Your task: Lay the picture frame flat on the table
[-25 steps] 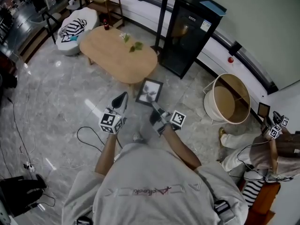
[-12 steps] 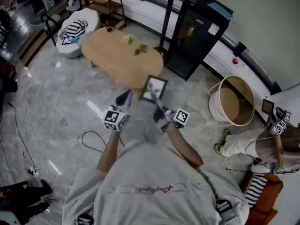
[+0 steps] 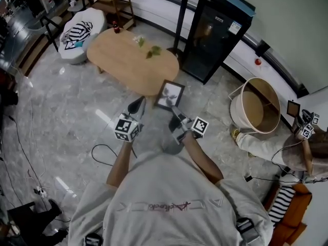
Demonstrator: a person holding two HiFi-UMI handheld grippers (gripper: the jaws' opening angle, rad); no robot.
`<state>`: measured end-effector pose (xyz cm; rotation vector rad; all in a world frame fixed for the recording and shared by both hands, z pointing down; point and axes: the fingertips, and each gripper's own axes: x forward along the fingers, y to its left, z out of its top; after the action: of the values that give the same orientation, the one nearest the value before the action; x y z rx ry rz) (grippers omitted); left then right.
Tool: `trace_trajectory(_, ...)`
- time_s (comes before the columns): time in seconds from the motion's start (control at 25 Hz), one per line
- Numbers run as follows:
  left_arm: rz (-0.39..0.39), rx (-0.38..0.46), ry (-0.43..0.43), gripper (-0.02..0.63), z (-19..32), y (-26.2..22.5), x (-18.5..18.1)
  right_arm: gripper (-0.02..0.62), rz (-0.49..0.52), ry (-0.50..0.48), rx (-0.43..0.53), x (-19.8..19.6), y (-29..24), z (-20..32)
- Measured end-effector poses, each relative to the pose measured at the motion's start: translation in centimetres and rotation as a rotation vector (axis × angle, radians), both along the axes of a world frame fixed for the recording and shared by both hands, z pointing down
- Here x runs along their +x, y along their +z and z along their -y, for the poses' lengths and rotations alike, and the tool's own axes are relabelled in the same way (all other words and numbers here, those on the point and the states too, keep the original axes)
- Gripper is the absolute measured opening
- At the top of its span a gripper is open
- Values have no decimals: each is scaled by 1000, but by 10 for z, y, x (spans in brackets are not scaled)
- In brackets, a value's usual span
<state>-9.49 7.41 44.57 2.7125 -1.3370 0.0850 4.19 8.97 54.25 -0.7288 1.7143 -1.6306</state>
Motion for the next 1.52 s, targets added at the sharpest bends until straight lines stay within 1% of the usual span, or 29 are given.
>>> trace_trajectory(0.24,7,-14,16,0,-2,4,3,74,11,26,-14,4,1,-3)
trace_trajectory(0.44,9,-22,14,0,-3,9,6,74,5,18,-18,7,5,-5)
trace_trajectory(0.6,8,-34,3,0,-2,13,-1,74,-1,11,-24,3,9,-2)
trace_trajectory(0.92,22,-29,1,0,22,18,-4,74,7,0,-25,-3,16,21)
trace_trajectory(1.28,25,-25,-1,0,71,19,-10,74,11,-3,-26,-10,20,69)
trace_trajectory(1.52,24,-26,-2,0,121,19,-13,74,-2,-6,-32,-11,23,117)
